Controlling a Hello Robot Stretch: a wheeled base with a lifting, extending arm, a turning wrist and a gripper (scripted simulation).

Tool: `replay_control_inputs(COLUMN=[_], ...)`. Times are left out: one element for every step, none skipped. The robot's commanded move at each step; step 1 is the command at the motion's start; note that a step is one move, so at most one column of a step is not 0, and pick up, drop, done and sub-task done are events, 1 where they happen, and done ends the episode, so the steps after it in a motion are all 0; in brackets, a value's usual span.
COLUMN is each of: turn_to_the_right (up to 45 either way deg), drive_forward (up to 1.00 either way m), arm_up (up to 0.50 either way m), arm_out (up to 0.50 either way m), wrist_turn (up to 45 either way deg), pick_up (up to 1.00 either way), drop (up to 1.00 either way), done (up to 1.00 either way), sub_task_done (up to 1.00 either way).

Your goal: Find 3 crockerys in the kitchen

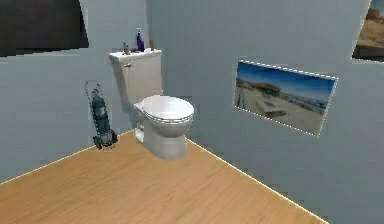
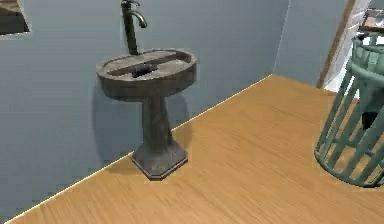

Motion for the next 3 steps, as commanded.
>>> replay_control_inputs(turn_to_the_right=[-42.0,0.0,-45.0], drive_forward=[0.0,0.5,0.0], arm_up=[0.0,0.0,0.0], arm_out=[0.0,0.0,0.0], wrist_turn=[0.0,0.0,0.0], pick_up=[0.0,0.0,0.0], drop=[0.0,0.0,0.0], done=[0.0,0.0,0.0], sub_task_done=[0.0,0.0,0.0])
